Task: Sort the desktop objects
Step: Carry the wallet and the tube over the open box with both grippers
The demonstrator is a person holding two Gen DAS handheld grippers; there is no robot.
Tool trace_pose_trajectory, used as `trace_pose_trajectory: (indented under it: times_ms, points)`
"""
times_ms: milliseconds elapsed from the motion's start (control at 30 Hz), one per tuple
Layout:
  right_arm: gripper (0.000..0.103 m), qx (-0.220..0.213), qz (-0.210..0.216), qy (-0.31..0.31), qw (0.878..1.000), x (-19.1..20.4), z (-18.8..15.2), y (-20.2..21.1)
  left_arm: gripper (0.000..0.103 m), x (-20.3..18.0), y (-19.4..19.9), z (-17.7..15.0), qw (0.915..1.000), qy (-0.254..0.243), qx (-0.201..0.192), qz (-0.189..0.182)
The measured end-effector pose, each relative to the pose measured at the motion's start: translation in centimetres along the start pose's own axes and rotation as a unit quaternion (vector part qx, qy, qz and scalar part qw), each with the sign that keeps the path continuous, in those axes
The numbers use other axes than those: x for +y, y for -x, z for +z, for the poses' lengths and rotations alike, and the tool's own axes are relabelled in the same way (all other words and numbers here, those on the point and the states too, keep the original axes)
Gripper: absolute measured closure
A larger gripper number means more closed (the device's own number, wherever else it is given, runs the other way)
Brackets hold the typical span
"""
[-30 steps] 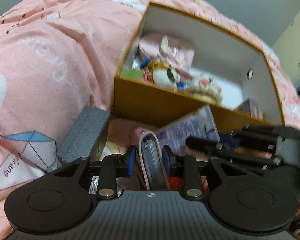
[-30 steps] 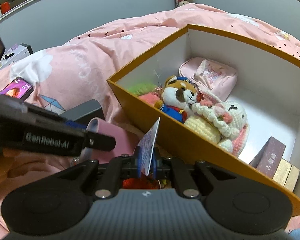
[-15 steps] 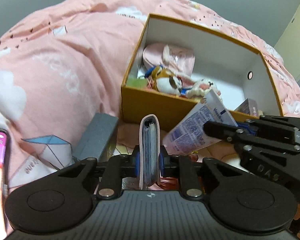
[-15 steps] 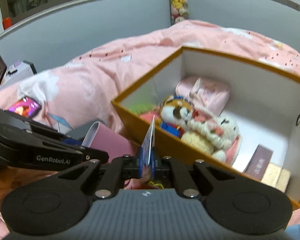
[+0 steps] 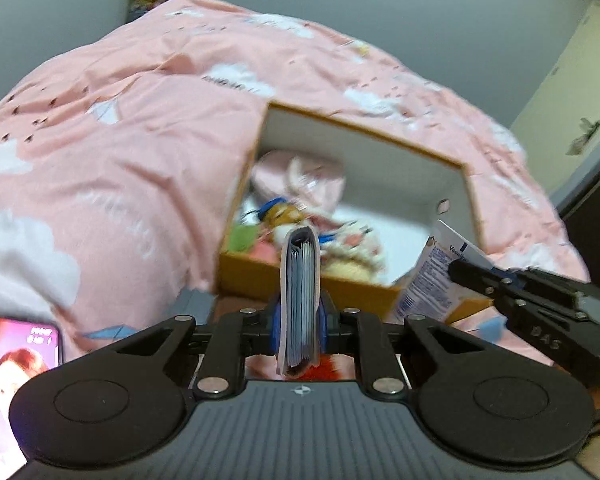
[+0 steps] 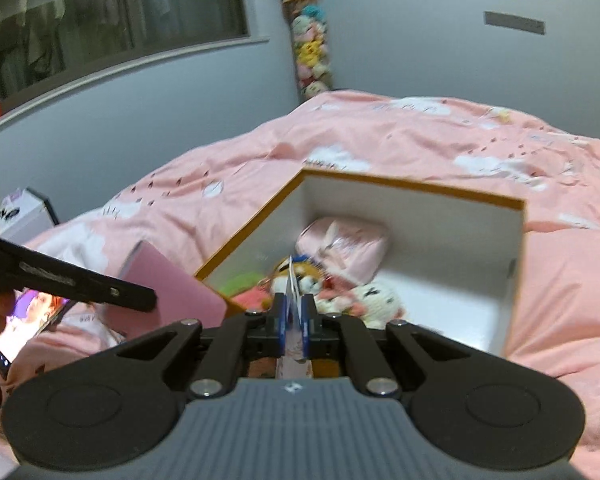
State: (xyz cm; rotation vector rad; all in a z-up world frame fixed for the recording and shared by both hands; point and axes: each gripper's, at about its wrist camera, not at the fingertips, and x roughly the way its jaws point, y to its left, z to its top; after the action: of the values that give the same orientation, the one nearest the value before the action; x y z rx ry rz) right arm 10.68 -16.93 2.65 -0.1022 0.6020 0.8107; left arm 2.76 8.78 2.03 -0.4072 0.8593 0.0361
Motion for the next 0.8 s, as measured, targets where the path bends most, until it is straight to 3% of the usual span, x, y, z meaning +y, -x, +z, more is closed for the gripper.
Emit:
trace_pose_trajectory:
  times_ms: [267,467,800]
  points:
    - [0.096,-0.065,-0.022,-0.031,0.997,-2.8,2.0,4.4,0.084,-3.8,0.4,3.9,0.9971,-0.035,-0.013,-0.067]
    - [0.096,-0.108,-0.069,-0.047,0.991,-4.9,3.2,5.8,0.084,-7.3,-3.3,6.3,0.9930,-0.066,0.020,-0.097]
    - [0.096,-0.123,-0.072,-0.072,0.987,-7.0,3.1,4.4,0.084,-10.1,-11.5,6.4,0.9874,-0.095,0.104,-0.072]
